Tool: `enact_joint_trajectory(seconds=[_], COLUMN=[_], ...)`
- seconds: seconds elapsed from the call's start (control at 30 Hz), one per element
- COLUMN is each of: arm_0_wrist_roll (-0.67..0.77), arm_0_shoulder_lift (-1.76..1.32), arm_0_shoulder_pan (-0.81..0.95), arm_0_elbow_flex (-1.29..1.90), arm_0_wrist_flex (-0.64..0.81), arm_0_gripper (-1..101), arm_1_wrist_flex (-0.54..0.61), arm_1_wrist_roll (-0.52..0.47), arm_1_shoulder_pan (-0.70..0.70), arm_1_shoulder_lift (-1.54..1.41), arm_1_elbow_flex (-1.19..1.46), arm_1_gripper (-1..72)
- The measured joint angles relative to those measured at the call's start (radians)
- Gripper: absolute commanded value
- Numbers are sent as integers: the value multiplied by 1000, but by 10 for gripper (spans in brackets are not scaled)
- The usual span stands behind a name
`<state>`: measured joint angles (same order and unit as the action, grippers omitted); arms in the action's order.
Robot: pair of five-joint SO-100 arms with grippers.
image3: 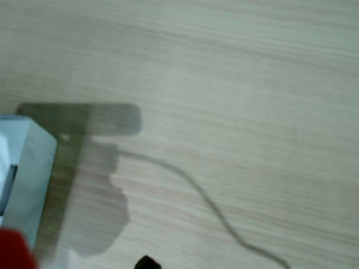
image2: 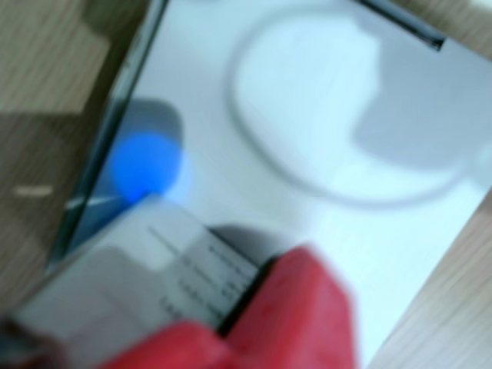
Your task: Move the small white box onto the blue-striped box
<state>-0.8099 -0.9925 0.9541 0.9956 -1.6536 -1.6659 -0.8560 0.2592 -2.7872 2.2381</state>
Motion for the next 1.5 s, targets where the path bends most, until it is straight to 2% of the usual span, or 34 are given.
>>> enact_joint_trajectory(seconds=[0.23,0.4,0.57,0.83,1.1,1.5], arm_0_wrist_roll=[-37,-43,-106,-308,-468,-548], arm_0_shoulder_lift=[-35,-126,-215,-282,-282,-83], arm_0_shoulder_pan=[-15,-135,-388,-894,-1154,-1355], arm_0_elbow_flex=[-8,2,0,-17,-86,-291], arm_0_wrist_flex=[-2,-2,-2,-2,-2,-2], arm_0_gripper=[223,250,270,270,271,271], arm_1_wrist_flex=[14,18,49,51,51,51], arm_1_wrist_roll=[0,12,12,29,31,46], arm_1_shoulder_pan=[2,21,32,34,34,34], arm_1_shoulder_lift=[-18,-20,-23,-35,-35,-35], arm_1_elbow_flex=[15,15,37,48,48,48], arm_1_gripper=[531,531,531,531,531,537])
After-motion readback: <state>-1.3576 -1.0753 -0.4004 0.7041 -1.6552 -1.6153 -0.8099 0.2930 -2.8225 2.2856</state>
